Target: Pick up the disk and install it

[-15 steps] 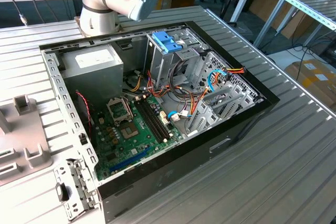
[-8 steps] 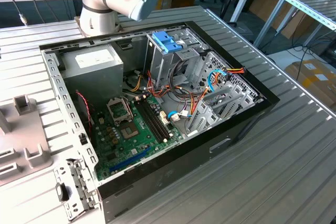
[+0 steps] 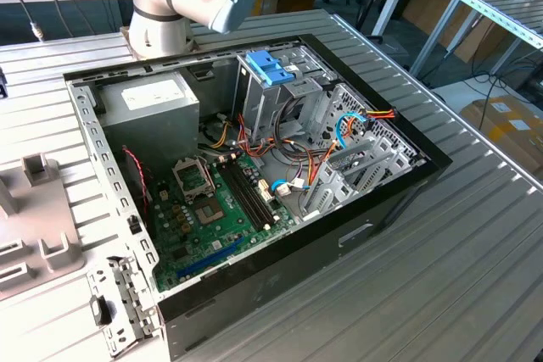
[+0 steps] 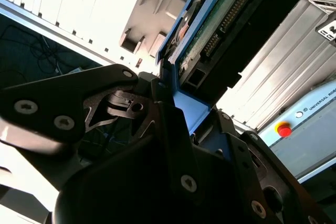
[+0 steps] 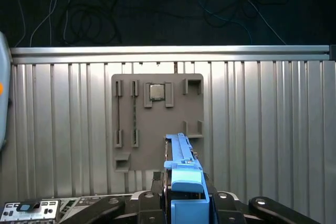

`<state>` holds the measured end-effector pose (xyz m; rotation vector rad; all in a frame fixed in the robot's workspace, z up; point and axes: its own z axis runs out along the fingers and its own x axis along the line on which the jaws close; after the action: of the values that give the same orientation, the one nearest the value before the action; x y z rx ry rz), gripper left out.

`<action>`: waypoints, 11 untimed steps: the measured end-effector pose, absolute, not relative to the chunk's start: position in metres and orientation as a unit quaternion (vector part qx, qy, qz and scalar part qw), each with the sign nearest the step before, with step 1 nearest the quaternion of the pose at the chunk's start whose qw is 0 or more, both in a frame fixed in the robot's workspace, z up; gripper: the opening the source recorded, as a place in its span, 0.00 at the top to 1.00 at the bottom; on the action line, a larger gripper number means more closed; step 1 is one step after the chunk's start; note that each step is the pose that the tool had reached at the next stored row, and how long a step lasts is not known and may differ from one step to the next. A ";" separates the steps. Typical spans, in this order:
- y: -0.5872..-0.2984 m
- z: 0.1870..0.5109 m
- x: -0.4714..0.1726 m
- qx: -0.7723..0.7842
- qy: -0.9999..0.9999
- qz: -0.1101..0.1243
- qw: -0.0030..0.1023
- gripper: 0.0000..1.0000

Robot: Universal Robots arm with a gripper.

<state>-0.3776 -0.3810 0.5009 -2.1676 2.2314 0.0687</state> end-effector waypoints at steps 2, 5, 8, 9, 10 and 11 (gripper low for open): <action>-0.383 0.501 -0.376 -0.697 0.717 0.022 0.015 0.63; -0.384 0.500 -0.375 -0.697 0.717 0.022 0.015 0.63; -0.386 0.500 -0.373 -0.697 0.717 0.022 0.015 0.63; -0.386 0.500 -0.373 -0.697 0.717 0.022 0.015 0.63; -0.387 0.500 -0.372 -0.697 0.717 0.022 0.015 0.63; -0.387 0.500 -0.372 -0.697 0.717 0.022 0.015 0.63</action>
<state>-0.3717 -0.3871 0.5002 -2.1676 2.2313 0.0687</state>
